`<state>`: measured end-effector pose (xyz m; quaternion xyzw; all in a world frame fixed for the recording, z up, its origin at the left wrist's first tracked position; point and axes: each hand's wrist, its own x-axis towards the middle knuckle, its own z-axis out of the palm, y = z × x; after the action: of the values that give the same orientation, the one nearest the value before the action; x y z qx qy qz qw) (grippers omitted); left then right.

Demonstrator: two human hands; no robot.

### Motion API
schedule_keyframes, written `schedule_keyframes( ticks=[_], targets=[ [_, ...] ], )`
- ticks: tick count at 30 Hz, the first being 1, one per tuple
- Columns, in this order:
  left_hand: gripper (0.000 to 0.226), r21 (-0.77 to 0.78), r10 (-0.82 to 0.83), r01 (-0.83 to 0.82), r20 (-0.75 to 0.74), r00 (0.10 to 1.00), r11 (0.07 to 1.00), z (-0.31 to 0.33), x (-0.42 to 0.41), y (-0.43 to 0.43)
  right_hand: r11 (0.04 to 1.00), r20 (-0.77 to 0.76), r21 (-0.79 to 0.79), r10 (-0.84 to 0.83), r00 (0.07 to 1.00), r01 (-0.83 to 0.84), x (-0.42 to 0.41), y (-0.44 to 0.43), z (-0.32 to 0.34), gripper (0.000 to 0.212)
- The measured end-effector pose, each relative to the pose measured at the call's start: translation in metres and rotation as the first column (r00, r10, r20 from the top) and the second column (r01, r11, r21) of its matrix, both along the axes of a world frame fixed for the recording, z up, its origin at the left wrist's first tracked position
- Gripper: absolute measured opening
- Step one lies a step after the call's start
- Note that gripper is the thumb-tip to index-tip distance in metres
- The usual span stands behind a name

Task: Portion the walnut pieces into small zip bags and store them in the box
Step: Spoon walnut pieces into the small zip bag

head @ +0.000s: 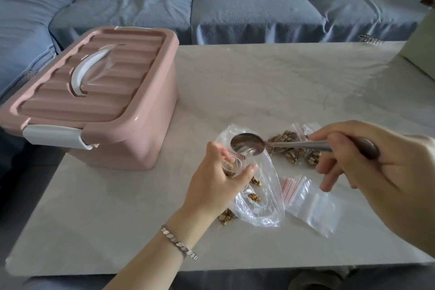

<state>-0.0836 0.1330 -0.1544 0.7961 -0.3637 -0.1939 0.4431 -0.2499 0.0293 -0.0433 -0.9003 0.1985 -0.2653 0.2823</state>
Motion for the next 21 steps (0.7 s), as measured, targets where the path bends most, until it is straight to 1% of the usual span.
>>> schedule_keyframes(
  ticks=[2, 4, 7, 10, 13, 15, 16, 19, 21],
  targets=[
    [0.040, 0.015, 0.015, -0.015, 0.006, 1.000, 1.000, -0.001, 0.002, 0.002, 1.000, 0.035, 0.022, 0.020, 0.999, -0.021, -0.003, 0.000, -0.001, 0.027],
    [0.043, 0.005, 0.013, -0.013, 0.054, 0.998, 1.000, -0.002, 0.003, 0.003, 0.998, 0.043, 0.042, 0.046, 0.998, -0.048, -0.002, 0.001, -0.005, 0.026],
    [0.048, -0.021, -0.024, 0.029, 0.203, 0.979, 0.999, -0.005, 0.003, 0.003, 0.997, -0.032, 0.017, 0.070, 0.997, -0.069, 0.004, 0.008, -0.012, 0.024],
    [0.049, -0.015, -0.031, 0.036, 0.270, 0.962, 0.999, -0.008, 0.004, 0.005, 0.996, -0.050, 0.019, 0.091, 0.995, -0.090, 0.006, 0.009, -0.016, 0.024],
    [0.047, -0.013, -0.001, 0.004, 0.240, 0.971, 1.000, -0.009, 0.008, 0.010, 0.998, 0.050, 0.049, 0.049, 0.998, -0.051, 0.000, 0.004, -0.016, 0.027],
    [0.045, -0.026, 0.040, -0.035, 0.198, 0.979, 0.999, -0.013, 0.010, 0.016, 0.994, 0.118, 0.108, -0.024, 0.993, 0.011, -0.008, 0.000, -0.021, 0.030],
    [0.045, -0.024, 0.057, -0.053, 0.181, 0.982, 0.998, -0.016, 0.009, 0.019, 0.989, 0.127, 0.142, -0.057, 0.990, 0.039, -0.013, -0.001, -0.027, 0.032],
    [0.045, 0.020, 0.081, -0.085, 0.174, 0.981, 0.996, -0.025, 0.006, 0.024, 0.979, 0.073, 0.174, -0.124, 0.990, 0.110, -0.024, 0.003, -0.058, 0.041],
    [0.045, 0.075, 0.103, -0.111, 0.102, 0.989, 0.991, -0.028, 0.004, 0.024, 0.976, 0.018, 0.175, -0.139, 0.990, 0.133, -0.028, 0.007, -0.083, 0.051]
  ],
)
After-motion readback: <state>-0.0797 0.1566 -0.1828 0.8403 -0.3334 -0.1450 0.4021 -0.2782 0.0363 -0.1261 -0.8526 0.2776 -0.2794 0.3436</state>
